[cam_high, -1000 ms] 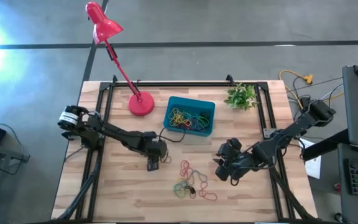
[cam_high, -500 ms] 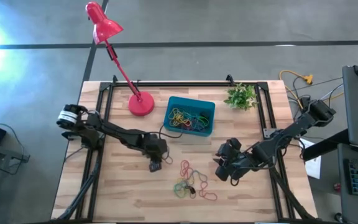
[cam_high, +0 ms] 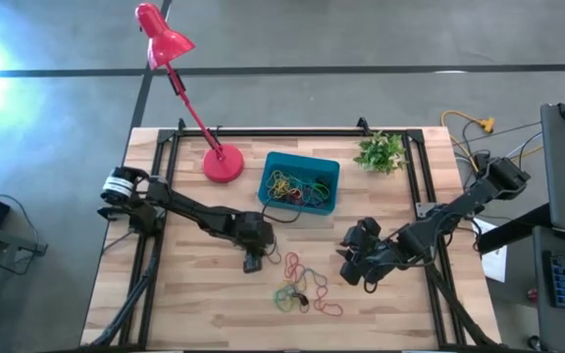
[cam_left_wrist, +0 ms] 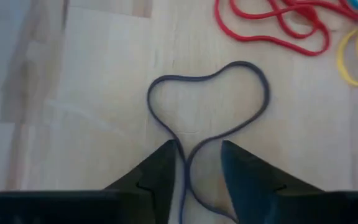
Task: Pick and place rubber bands into bin
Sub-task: Put the purple rubber band into the blue bin
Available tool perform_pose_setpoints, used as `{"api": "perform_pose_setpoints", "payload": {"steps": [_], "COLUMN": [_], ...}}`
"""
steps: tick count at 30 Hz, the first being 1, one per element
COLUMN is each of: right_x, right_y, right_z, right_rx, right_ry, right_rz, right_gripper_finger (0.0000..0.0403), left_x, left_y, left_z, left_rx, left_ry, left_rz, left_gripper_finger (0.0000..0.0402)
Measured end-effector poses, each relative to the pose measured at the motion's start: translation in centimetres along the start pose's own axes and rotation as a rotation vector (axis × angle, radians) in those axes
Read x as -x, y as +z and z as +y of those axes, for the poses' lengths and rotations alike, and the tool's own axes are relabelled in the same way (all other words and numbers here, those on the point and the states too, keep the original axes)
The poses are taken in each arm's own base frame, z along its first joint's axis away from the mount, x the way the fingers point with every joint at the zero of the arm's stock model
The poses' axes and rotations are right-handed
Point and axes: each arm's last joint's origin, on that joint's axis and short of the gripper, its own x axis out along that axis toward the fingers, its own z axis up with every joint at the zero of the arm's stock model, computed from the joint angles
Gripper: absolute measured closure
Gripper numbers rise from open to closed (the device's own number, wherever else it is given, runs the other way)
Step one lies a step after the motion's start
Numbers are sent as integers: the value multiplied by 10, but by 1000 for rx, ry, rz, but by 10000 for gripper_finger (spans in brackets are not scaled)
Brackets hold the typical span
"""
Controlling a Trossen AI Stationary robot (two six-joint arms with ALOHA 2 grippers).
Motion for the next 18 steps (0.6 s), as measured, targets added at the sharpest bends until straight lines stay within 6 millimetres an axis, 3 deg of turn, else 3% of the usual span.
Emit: {"api": "perform_pose_setpoints", "payload": {"steps": [7,13,18], "right_x": [0,0,0], "right_y": [0,0,0], "right_z": [0,0,0], "right_rx": [5,22,24], "right_ry": [-1,-6,-10], "right_rz": [0,-10,-16], "right_gripper_finger": [315,321,323], "left_x": [3,5,21], "left_y": [2,3,14], "left_z": [0,1,-4], "left_rx": [-60,-62,-65], "left_ry": [75,94,99], "left_rz": [-33,-42,-102], "left_gripper_finger": [391,400,401]}}
